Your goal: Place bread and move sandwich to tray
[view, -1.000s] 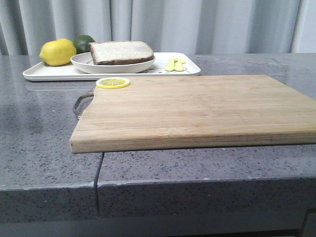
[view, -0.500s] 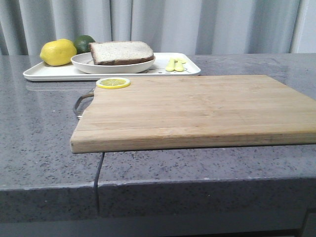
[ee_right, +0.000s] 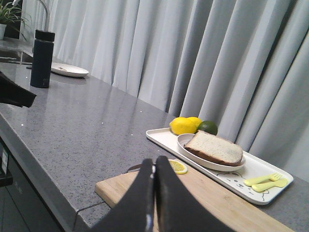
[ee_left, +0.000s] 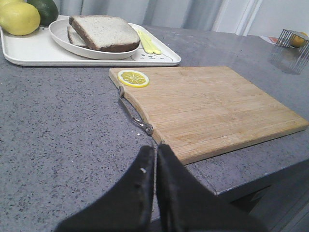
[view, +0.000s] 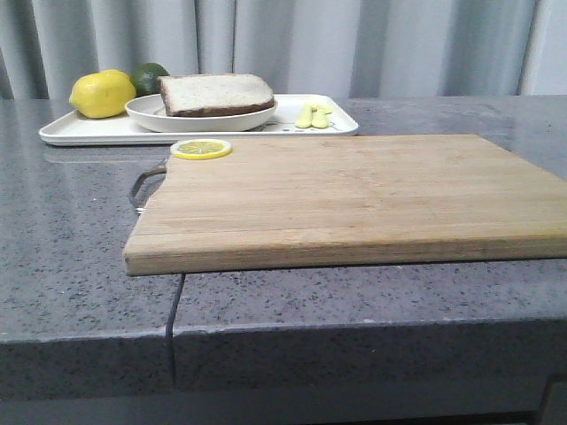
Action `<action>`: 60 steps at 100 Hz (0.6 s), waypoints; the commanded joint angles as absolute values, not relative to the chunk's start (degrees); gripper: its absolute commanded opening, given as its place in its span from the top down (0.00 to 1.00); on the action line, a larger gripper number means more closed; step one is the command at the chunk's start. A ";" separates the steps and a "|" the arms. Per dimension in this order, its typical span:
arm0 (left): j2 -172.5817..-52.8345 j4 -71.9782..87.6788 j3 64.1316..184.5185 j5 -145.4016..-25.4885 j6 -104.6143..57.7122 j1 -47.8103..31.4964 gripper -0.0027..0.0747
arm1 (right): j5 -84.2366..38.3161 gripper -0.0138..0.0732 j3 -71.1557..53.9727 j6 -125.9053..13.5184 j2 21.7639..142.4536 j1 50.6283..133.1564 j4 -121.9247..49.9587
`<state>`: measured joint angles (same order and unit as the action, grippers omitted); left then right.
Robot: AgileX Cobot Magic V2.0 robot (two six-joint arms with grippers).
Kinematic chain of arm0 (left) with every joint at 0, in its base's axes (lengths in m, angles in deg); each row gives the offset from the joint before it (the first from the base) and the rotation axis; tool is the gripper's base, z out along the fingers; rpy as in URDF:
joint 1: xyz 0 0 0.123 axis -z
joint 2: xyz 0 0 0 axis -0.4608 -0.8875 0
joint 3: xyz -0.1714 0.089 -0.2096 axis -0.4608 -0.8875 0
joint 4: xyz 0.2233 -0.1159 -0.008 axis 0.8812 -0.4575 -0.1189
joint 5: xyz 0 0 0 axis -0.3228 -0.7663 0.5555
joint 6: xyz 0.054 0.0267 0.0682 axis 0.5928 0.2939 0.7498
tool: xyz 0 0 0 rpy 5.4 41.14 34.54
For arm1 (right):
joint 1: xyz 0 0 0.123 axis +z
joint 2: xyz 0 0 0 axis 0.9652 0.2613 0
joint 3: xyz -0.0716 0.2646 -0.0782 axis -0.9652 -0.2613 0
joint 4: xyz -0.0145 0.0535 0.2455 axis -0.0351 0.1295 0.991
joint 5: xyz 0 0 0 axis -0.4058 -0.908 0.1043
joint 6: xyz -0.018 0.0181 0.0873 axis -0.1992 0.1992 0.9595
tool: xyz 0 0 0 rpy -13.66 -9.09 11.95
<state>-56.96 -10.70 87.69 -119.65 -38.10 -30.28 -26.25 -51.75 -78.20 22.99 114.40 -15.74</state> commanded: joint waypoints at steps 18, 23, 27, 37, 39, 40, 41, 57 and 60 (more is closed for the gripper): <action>-57.58 -4.41 87.58 -107.94 -39.69 -30.18 0.99 | -22.79 0.91 -50.31 -78.65 22.37 114.15 -15.31; -57.28 -3.47 86.48 -104.80 -39.95 -30.18 0.99 | -22.87 0.91 -50.31 -78.65 22.37 114.15 -15.31; -57.03 -2.39 85.52 -101.81 -39.95 -30.18 0.99 | -22.91 0.91 -50.31 -78.65 22.37 114.15 -15.31; -55.95 2.54 82.14 -95.66 -39.95 -30.18 0.99 | -22.91 0.91 -50.31 -78.65 22.37 114.15 -15.31; -55.75 3.68 81.44 -94.55 -39.95 -30.18 0.99 | -22.91 0.91 -50.31 -78.65 22.37 114.15 -15.31; -55.57 4.00 81.19 -93.78 -39.95 -30.18 0.99 | -22.91 0.91 -50.31 -78.65 22.37 114.15 -15.31; -55.36 4.30 80.94 -93.41 -39.95 -30.18 0.99 | -22.91 0.91 -50.31 -78.65 22.37 114.15 -15.31; -52.97 9.16 74.65 -84.11 -43.38 -30.18 0.99 | -22.91 0.91 -50.31 -78.65 22.37 114.15 -15.31; -53.08 11.55 73.59 -82.96 -46.86 -29.96 0.99 | -22.96 0.91 -50.31 -78.65 22.37 114.15 -15.31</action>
